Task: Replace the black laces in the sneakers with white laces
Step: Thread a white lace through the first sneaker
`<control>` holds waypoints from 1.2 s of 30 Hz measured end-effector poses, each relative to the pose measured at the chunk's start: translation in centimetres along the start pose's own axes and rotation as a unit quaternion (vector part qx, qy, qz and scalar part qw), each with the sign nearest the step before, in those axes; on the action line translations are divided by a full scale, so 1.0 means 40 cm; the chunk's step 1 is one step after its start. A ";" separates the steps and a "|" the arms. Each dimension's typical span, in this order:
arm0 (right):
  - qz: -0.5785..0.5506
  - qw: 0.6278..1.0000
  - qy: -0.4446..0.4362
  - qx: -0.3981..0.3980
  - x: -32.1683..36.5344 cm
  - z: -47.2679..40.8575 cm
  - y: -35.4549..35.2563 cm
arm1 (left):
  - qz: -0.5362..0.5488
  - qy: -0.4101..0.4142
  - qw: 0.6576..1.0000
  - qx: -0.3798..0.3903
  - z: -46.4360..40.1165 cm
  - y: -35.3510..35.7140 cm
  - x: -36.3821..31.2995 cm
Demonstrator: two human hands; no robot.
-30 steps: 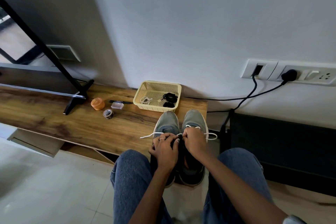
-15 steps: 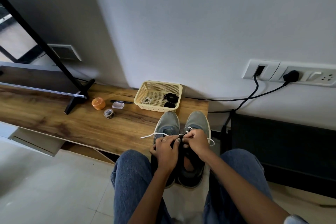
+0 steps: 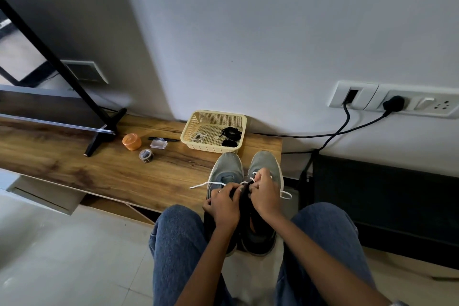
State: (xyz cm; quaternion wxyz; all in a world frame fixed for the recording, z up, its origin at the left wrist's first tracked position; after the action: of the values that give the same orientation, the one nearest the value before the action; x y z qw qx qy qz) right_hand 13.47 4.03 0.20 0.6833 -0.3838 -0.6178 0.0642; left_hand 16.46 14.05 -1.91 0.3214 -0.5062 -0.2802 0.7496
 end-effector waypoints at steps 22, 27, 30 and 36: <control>-0.065 0.994 0.072 -0.047 0.042 0.067 0.033 | -0.008 0.016 0.999 0.034 -0.024 -0.013 -0.004; -0.057 0.998 0.014 0.017 0.035 0.058 0.028 | -0.042 0.011 0.999 0.014 -0.015 -0.010 -0.008; -0.012 0.999 -0.044 0.029 0.031 0.064 0.017 | -0.039 0.005 0.999 0.014 -0.007 -0.002 -0.007; 0.220 0.957 -0.176 -0.065 -0.017 0.112 -0.037 | 0.104 -0.040 0.994 -0.002 0.008 -0.026 -0.015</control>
State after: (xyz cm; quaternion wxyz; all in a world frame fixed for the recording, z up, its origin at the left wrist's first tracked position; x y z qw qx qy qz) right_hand 8.76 4.63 0.29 0.5064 -0.5364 -0.6314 0.2392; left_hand 16.52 14.22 -0.67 0.2290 -0.5031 -0.2403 0.7979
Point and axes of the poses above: each hand's wrist, its own z-axis away from the middle knuckle, its own y-axis out of the palm, x = y × z, the point moved 1 cm from there along -z, towards the middle knuckle, and after that the axes turned 15 degrees about -y, right-handed, at the moved point
